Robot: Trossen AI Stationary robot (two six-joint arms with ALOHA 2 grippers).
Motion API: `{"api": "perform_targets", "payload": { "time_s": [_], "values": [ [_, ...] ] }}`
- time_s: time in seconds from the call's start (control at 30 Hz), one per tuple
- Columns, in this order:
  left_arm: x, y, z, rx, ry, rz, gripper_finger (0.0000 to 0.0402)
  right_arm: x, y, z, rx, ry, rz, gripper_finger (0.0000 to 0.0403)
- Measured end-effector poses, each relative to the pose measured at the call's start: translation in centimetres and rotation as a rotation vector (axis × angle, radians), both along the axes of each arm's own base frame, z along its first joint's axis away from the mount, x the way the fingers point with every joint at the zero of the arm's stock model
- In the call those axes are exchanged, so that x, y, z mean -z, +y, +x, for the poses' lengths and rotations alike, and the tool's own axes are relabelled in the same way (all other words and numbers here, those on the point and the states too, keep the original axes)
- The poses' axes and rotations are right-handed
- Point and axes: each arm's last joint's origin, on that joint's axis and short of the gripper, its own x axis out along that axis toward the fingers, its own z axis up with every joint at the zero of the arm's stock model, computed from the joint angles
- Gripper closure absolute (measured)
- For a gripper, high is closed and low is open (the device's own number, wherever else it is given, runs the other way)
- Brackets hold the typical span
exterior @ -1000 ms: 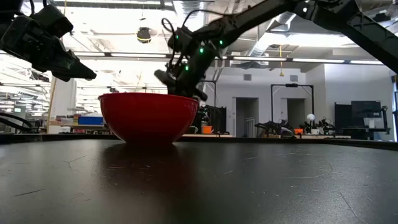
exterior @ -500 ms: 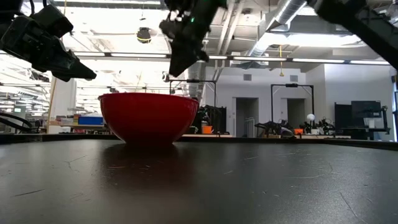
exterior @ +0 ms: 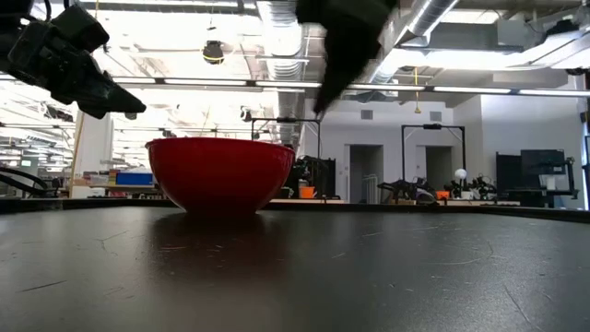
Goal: Nest bowls inside each other
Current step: Return to Home Position
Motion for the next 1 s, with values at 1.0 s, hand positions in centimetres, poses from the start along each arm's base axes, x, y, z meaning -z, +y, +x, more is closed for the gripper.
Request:
{"api": "perform_targets", "payload": {
  "time_s": [1.0],
  "values": [
    [0.3,-0.3,-0.8,0.188,-0.392,-0.020,0.0315,11.8,-5.7,-22.5,-0.007,-1.010,0.191,0.0305]
  ]
}}
